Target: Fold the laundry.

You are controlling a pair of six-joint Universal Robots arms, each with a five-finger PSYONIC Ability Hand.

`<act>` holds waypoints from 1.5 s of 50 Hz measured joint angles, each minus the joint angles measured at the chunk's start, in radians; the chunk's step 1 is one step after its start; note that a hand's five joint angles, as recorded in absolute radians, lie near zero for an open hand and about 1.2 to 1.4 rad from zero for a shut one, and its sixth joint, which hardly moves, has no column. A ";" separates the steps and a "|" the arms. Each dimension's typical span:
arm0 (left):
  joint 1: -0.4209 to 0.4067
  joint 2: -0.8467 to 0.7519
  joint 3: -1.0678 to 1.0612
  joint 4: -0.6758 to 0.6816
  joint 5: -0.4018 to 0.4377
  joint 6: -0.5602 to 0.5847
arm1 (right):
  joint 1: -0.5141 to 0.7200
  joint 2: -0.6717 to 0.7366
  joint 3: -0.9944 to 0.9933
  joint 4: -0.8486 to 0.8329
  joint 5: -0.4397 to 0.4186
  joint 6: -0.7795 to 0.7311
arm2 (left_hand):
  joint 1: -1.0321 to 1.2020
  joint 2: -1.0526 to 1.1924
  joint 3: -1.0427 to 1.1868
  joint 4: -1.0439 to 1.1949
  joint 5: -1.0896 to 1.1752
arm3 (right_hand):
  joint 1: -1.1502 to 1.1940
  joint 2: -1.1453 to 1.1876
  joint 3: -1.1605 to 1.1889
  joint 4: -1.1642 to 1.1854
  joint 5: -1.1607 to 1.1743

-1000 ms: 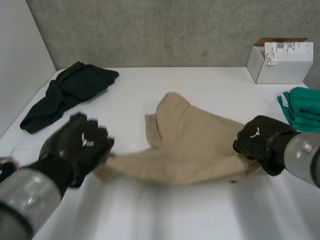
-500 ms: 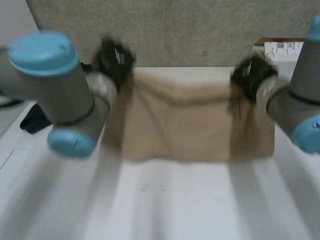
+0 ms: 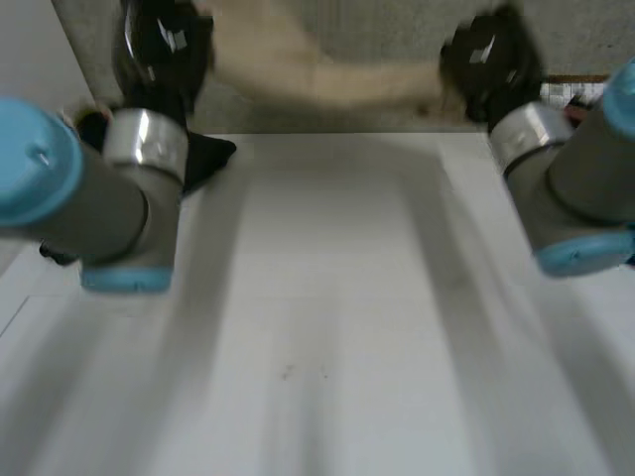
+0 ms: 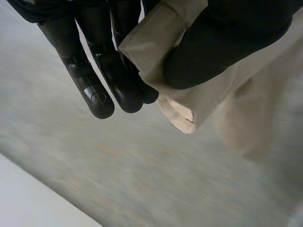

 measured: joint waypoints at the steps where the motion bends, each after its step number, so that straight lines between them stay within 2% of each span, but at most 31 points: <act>1: 0.000 -0.008 -0.032 -0.002 0.000 0.000 | 0.003 0.015 0.009 0.003 0.000 0.000 | 0.000 0.000 0.000 0.000 0.000 | 0.000 0.000 0.000 0.000 0.000; 8: -0.005 -0.096 -0.225 -0.006 -0.004 0.000 | 0.020 0.175 0.089 0.050 0.003 -0.004 | 0.000 0.000 0.000 0.000 0.000 | 0.000 0.000 0.000 0.000 0.000; 12: -0.011 -0.129 -0.313 -0.013 -0.006 0.002 | 0.018 0.214 0.128 0.094 0.006 -0.006 | 0.000 0.000 0.000 0.000 0.000 | 0.000 0.000 0.000 0.000 0.000; 17: -0.018 -0.095 -0.397 -0.048 -0.008 0.004 | 0.014 0.183 0.180 0.149 0.008 -0.006 | 0.000 0.000 0.000 0.000 0.000 | 0.000 0.000 0.000 0.000 0.000; 23: -0.026 0.036 -0.459 -0.155 -0.021 0.002 | 0.012 0.058 0.246 0.240 0.008 -0.013 | 0.000 0.000 0.000 0.000 0.000 | 0.000 0.000 0.000 0.000 0.000; 27: -0.039 0.152 -0.482 -0.294 -0.035 0.002 | 0.012 -0.015 0.272 0.344 0.007 -0.019 | 0.000 0.000 0.000 0.000 0.000 | 0.000 0.000 0.000 0.000 0.000; 32: -0.066 0.278 -0.514 -0.542 -0.046 0.003 | 0.016 -0.100 0.311 0.614 0.006 -0.045 | 0.000 0.000 0.000 0.000 0.000 | 0.000 0.000 0.000 0.000 0.000; 37: -0.110 0.354 -0.551 -0.783 -0.044 -0.002 | 0.012 -0.142 0.379 0.852 0.017 -0.121 | 0.000 0.000 0.000 0.000 0.000 | 0.000 0.000 0.000 0.000 0.000; 40: -0.140 0.376 -0.560 -0.868 -0.041 -0.005 | 0.009 -0.163 0.420 0.910 0.027 -0.156 | 0.000 0.000 0.000 0.000 0.000 | 0.000 0.000 0.000 0.000 0.000; 43: -0.164 0.385 -0.555 -0.906 -0.040 -0.006 | 0.007 -0.186 0.460 0.917 0.036 -0.177 | -0.314 -0.315 -0.311 -0.319 -0.291 | 0.000 0.000 0.000 0.000 0.000; 45: -0.170 0.384 -0.539 -0.903 -0.039 -0.004 | 0.006 -0.198 0.485 0.902 0.039 -0.182 | -0.796 -0.762 -0.747 -0.773 -0.743 | 0.000 0.000 0.000 0.000 0.000; 49: -0.154 0.380 -0.494 -0.870 -0.037 0.002 | 0.006 -0.206 0.509 0.872 0.041 -0.183 | -0.811 -0.780 -0.766 -0.792 -0.761 | 0.000 0.000 0.000 0.000 0.000; 50: -0.137 0.376 -0.466 -0.847 -0.032 0.002 | 0.005 -0.206 0.515 0.859 0.042 -0.182 | -0.927 -0.988 -0.983 -0.997 -0.976 | 0.000 0.000 0.000 0.000 0.000; 52: -0.118 0.371 -0.437 -0.821 -0.022 0.002 | 0.004 -0.205 0.517 0.847 0.042 -0.182 | -0.926 -0.988 -0.983 -0.997 -0.976 | 0.000 0.000 0.000 0.000 0.000; 58: -0.032 0.268 -0.309 -0.660 0.105 -0.002 | -0.006 -0.199 0.518 0.814 0.040 -0.183 | -0.924 -0.987 -0.982 -0.994 -0.976 | 0.000 0.000 0.000 0.000 0.000; 63: 0.033 0.078 -0.196 -0.537 0.281 -0.009 | -0.008 -0.194 0.515 0.786 0.039 -0.183 | -0.875 -0.937 -0.944 -0.946 -0.936 | 0.000 0.000 0.000 0.000 0.000; 66: 0.053 -0.035 -0.129 -0.513 0.358 -0.015 | -0.007 -0.192 0.517 0.771 0.039 -0.181 | -0.765 -0.837 -0.845 -0.842 -0.837 | 0.000 0.000 0.000 0.000 0.000; 71: 0.081 -0.219 -0.006 -0.505 0.467 -0.030 | -0.008 -0.189 0.527 0.740 0.039 -0.178 | -0.716 -0.776 -0.779 -0.780 -0.772 | 0.000 0.000 0.000 0.000 0.000; 75: 0.103 -0.315 0.077 -0.509 0.532 -0.066 | -0.011 -0.185 0.538 0.718 0.039 -0.177 | -0.616 -0.685 -0.690 -0.690 -0.683 | 0.000 0.000 0.000 0.000 0.000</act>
